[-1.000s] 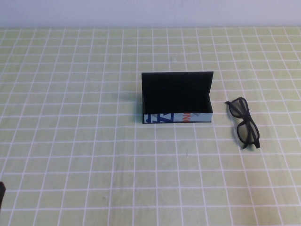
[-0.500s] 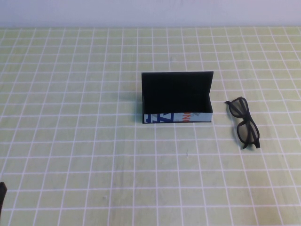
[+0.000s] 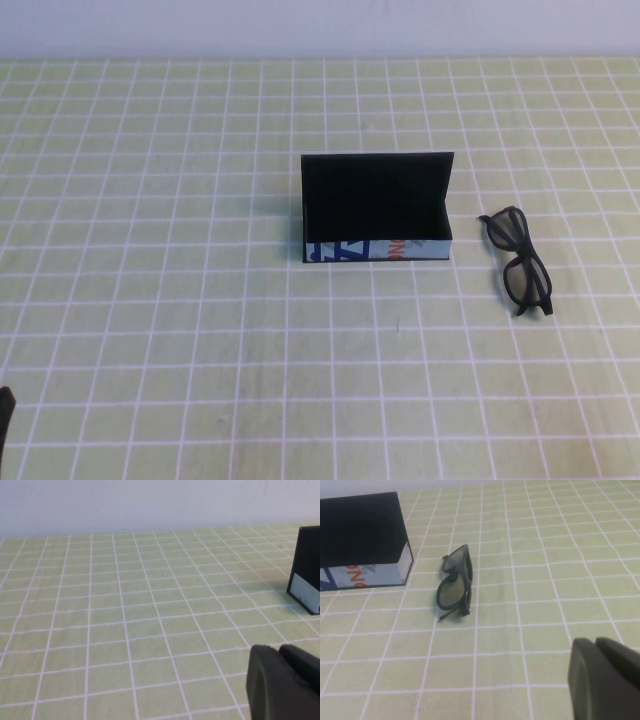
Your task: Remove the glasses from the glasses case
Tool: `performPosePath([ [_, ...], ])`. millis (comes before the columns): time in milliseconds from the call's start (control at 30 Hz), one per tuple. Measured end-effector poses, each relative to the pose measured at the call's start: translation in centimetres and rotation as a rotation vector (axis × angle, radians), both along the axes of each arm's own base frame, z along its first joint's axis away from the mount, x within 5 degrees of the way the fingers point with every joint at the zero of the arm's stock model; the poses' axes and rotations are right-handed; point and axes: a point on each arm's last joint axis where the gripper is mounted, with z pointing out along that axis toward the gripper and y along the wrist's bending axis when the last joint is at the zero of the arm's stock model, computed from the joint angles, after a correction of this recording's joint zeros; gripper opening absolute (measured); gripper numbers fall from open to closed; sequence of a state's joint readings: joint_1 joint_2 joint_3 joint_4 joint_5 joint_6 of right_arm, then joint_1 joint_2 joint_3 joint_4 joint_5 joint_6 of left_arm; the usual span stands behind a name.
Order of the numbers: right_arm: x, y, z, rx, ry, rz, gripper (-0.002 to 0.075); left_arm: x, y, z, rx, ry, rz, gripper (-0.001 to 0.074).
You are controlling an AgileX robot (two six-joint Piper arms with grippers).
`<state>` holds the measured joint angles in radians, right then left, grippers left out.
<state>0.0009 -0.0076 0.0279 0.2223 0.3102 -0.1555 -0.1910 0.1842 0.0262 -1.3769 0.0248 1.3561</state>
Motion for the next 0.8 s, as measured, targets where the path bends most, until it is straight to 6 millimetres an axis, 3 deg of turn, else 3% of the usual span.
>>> performPosePath([
  [800,0.00,-0.02,-0.02,0.002,0.003,-0.003,-0.0018,0.10,0.44,0.10,-0.029,-0.006,0.053,-0.0003],
])
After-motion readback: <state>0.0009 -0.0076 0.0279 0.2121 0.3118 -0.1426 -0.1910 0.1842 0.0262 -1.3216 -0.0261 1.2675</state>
